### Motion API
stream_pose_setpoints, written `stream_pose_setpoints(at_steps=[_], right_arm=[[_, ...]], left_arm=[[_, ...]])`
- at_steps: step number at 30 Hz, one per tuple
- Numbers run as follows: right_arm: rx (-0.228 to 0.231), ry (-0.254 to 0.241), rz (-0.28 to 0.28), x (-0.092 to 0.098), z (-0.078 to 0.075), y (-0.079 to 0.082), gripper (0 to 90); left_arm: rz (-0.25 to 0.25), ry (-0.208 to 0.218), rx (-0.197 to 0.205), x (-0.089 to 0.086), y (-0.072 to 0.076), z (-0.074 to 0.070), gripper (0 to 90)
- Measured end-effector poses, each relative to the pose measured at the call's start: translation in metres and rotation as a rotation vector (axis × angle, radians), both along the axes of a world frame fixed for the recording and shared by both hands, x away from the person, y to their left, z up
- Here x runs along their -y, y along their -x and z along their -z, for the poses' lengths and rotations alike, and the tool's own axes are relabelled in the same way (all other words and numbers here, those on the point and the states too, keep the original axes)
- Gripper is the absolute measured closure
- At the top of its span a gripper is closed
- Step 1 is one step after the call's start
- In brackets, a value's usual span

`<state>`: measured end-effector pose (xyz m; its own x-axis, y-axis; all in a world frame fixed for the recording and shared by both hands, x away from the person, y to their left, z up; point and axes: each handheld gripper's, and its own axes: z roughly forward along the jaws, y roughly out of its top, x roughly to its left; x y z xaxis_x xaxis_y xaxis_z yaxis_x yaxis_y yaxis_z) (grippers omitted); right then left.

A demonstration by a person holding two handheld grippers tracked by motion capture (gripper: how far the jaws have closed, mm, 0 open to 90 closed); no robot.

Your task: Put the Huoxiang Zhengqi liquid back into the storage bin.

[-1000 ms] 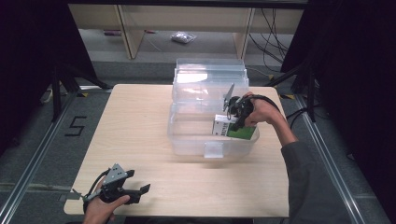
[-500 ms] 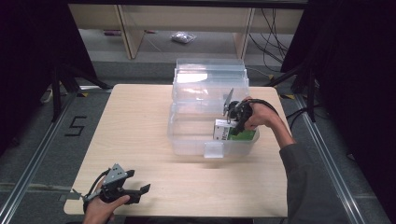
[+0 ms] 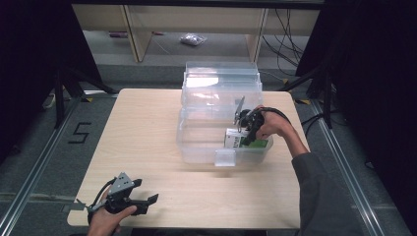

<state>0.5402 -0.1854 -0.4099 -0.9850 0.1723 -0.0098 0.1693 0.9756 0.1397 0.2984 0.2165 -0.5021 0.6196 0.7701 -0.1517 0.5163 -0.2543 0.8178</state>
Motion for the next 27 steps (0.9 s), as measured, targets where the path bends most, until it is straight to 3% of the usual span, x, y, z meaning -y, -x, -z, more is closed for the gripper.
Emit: stream_pose_setpoints(at_steps=[3, 4, 7, 8, 11, 12, 13, 15, 18, 23, 24, 27], right_arm=[[-0.011, -0.008, 0.016, 0.002, 0.001, 0.000, 63.1], [0.002, 0.011, 0.014, 0.003, 0.001, 0.000, 62.9], [0.004, -0.013, -0.015, 0.004, 0.000, -0.001, 62.3], [0.007, -0.004, 0.016, 0.005, -0.002, 0.001, 62.5], [0.012, -0.035, 0.012, 0.007, -0.009, 0.001, 61.9], [0.001, -0.046, 0.051, 0.009, -0.015, 0.004, 60.8], [0.001, -0.046, 0.051, 0.009, -0.015, 0.004, 60.8], [0.023, -0.067, 0.043, 0.012, -0.023, 0.005, 59.9], [0.053, -0.122, 0.082, 0.016, -0.039, 0.009, 59.4], [0.070, -0.156, 0.068, 0.018, -0.051, 0.012, 57.2], [0.068, -0.152, 0.094, 0.019, -0.052, 0.014, 56.6], [0.073, -0.155, 0.077, 0.020, -0.052, 0.014, 54.7]], left_arm=[[-0.002, 0.008, -0.001, 0.000, 0.000, 0.000, 14.8], [-0.002, 0.008, -0.001, 0.000, 0.000, 0.000, 14.8], [0.003, 0.002, 0.000, 0.000, 0.000, 0.000, 14.8], [0.003, 0.001, 0.000, 0.000, 0.000, 0.000, 14.8], [0.000, 0.000, 0.002, 0.000, 0.000, 0.000, 14.9], [0.000, 0.000, 0.002, 0.000, 0.000, 0.000, 14.8], [0.002, 0.000, 0.000, 0.000, 0.000, 0.000, 14.8], [0.003, -0.001, 0.001, 0.000, 0.000, 0.000, 14.8], [0.004, -0.001, 0.000, 0.000, 0.000, 0.000, 14.8], [0.003, 0.000, 0.001, 0.000, 0.000, 0.000, 14.9], [-0.002, -0.002, 0.003, 0.000, 0.000, 0.000, 14.9], [-0.003, -0.006, 0.002, 0.000, 0.000, -0.001, 14.8]])
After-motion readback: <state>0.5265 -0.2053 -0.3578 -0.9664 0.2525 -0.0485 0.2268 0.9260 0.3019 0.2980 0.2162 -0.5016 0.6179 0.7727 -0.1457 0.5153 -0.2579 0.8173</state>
